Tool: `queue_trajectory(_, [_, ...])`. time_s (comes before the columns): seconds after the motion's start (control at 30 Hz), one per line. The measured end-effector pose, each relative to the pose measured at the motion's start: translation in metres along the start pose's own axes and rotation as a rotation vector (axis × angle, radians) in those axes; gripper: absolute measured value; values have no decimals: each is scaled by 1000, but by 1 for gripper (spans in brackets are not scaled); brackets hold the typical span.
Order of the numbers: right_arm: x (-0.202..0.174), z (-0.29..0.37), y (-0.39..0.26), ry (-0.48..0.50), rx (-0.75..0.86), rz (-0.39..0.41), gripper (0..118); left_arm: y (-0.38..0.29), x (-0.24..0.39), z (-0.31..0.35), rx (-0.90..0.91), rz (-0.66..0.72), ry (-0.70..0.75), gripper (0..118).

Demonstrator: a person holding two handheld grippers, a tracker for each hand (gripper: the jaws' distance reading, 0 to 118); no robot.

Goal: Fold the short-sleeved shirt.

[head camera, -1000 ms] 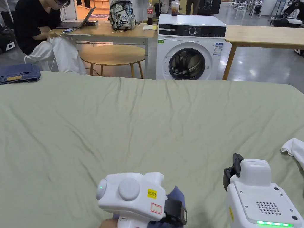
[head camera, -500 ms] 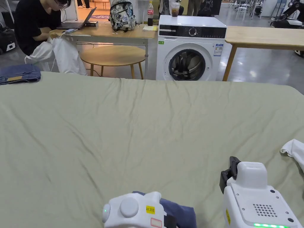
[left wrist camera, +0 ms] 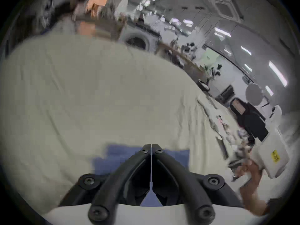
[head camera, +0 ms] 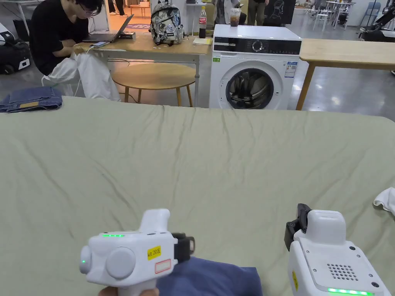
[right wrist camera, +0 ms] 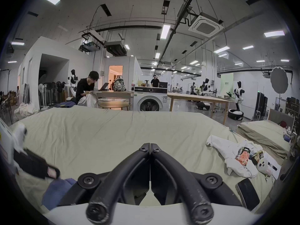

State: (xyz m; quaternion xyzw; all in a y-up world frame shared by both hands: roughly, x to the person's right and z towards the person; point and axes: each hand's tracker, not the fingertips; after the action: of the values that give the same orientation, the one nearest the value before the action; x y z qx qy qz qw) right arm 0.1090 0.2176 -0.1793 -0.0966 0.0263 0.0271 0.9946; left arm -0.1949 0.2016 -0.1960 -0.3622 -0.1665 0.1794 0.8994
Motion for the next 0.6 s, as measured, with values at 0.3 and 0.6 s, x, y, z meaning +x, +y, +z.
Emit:
queue_trajectory(0.3, [-14,-3,16,29,57,-33,0,-6,3,65,587,-256,448,0])
queue_trajectory(0.6, [-16,14,18,65,60,-19,0,-7,-1,78,649,-236,504,0])
